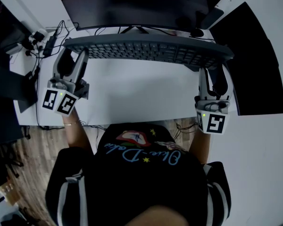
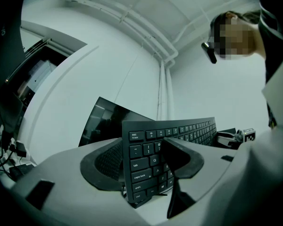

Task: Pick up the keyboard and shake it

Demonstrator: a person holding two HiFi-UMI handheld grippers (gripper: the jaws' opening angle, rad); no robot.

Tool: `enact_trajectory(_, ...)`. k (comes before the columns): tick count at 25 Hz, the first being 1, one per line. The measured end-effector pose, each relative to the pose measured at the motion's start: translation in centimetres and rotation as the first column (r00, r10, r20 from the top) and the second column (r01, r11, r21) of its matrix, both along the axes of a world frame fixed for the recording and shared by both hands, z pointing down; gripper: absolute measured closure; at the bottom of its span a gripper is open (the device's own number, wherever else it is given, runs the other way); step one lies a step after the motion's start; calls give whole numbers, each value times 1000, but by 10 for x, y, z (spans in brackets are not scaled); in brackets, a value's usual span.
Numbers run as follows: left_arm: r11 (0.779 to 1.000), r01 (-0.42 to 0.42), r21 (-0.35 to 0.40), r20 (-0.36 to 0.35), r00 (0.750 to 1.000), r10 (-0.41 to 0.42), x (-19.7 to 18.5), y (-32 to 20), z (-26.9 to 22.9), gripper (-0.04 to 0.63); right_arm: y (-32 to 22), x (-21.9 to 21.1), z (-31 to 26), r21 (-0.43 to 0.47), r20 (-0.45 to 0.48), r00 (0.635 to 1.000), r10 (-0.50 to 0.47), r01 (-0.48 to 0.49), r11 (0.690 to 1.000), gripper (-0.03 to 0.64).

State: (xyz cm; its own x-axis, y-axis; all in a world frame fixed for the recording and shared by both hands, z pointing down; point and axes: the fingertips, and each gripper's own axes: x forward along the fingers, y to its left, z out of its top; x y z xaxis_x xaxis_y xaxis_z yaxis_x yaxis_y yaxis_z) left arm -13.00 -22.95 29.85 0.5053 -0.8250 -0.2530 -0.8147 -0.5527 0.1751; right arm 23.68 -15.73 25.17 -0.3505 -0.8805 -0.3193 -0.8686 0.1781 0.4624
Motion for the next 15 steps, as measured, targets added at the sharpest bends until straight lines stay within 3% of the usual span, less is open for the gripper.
enact_trajectory(15, 998, -10, -70, 1, 1000, 10, 1, -4, 15, 350, -2, 0, 10, -50, 6, 1000, 6, -5, 999, 434)
